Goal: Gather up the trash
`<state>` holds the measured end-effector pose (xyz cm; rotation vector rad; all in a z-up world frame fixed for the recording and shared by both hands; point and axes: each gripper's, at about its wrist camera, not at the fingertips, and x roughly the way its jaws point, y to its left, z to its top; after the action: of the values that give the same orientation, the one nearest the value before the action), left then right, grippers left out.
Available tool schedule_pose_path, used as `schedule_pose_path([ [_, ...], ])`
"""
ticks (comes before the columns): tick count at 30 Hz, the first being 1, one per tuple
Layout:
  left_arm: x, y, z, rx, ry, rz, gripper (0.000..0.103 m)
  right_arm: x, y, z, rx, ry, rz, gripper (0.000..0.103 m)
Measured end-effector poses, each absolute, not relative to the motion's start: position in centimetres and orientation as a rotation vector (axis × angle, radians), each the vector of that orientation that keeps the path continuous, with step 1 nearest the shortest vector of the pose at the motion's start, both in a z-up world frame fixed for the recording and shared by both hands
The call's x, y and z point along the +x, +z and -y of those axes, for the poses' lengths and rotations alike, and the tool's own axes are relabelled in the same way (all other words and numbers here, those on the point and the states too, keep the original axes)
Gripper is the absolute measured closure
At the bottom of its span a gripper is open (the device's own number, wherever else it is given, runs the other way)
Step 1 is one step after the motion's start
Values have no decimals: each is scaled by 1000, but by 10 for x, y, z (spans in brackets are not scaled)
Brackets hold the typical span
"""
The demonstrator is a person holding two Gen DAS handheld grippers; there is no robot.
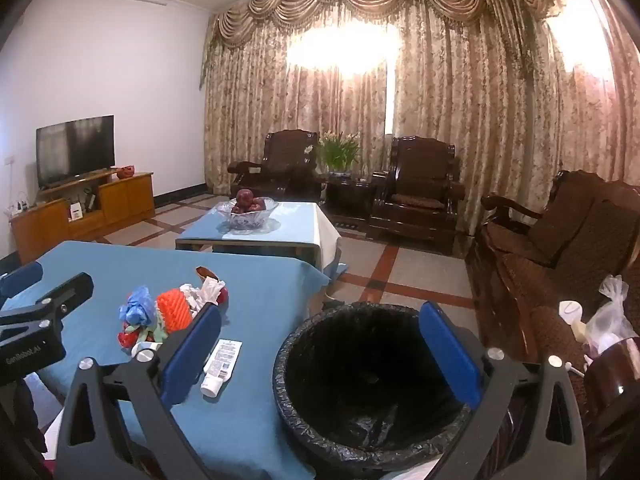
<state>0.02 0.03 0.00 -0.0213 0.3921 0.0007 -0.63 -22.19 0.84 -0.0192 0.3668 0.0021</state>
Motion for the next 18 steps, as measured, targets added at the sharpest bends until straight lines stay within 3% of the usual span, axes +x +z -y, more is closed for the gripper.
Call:
schedule_pose_path([
  [18, 0, 0, 0, -15, 1, -393, 5, -6, 8, 222, -13, 4, -360, 6],
])
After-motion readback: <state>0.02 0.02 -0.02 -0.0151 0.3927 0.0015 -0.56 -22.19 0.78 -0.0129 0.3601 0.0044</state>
